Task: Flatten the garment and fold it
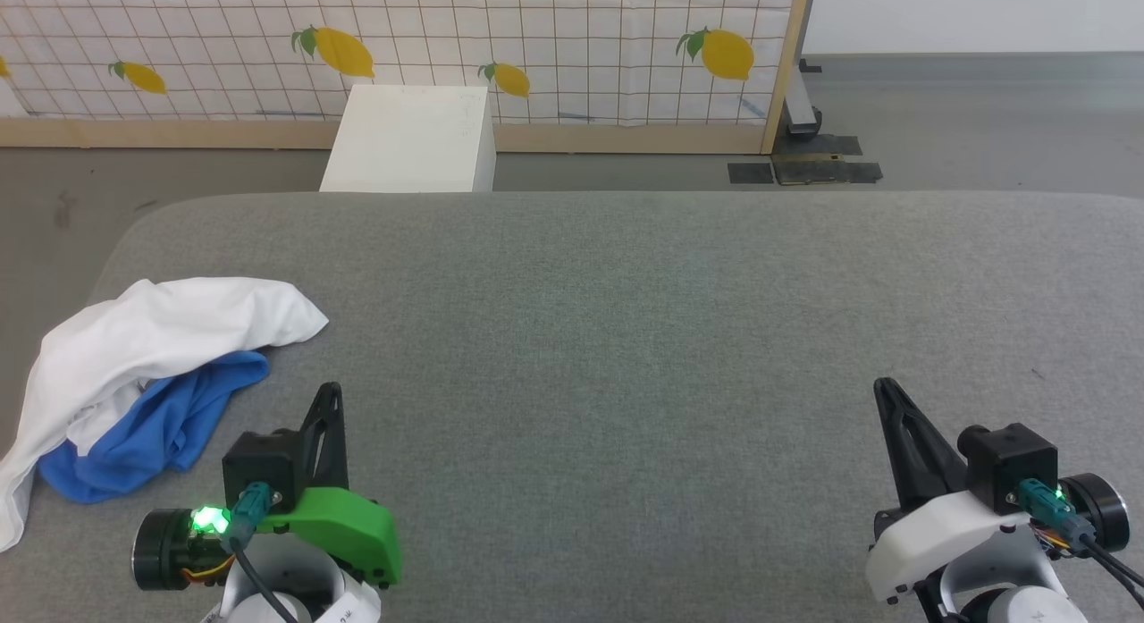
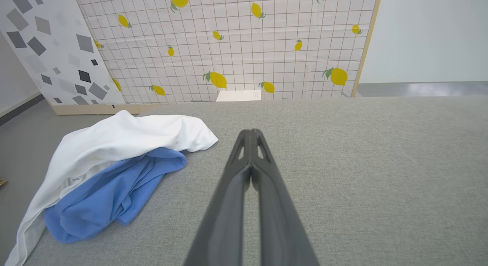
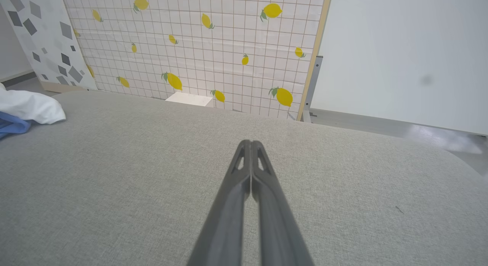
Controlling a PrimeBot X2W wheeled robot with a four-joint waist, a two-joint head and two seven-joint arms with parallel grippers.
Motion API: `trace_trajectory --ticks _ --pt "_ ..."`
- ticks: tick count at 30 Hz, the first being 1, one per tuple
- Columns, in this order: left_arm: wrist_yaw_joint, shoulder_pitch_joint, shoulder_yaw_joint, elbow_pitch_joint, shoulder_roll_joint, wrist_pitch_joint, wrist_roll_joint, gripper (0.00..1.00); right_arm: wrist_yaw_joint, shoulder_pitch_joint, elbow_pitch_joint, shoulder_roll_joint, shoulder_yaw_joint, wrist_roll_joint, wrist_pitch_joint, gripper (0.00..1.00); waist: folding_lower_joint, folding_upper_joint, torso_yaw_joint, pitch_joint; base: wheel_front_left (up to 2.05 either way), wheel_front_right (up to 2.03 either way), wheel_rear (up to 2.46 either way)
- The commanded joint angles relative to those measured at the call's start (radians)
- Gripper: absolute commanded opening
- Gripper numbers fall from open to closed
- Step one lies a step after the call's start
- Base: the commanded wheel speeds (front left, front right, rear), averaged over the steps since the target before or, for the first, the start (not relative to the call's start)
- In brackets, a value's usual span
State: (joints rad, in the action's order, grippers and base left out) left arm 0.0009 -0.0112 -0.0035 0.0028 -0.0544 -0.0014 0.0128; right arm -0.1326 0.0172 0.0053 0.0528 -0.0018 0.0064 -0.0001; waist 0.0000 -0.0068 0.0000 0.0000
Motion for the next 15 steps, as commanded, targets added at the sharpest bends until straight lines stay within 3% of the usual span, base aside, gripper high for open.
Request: trace_trajectory --ticks 1,15 --pt "-0.001 0.011 0.004 -0.003 0.004 0.001 -0.013 0.0 0.002 -0.017 -0.005 -0.003 0.002 -0.006 0.0 0.0 0.0 0.0068 0.0 0.0 0.0 0.0 0.0" --pt "-0.001 0.011 0.004 -0.003 0.004 0.001 -0.013 0.0 0.002 -0.017 -0.005 -0.003 0.002 -0.006 0.0 0.0 0.0 0.0068 0.0 0.0 0.0 0.0 0.0"
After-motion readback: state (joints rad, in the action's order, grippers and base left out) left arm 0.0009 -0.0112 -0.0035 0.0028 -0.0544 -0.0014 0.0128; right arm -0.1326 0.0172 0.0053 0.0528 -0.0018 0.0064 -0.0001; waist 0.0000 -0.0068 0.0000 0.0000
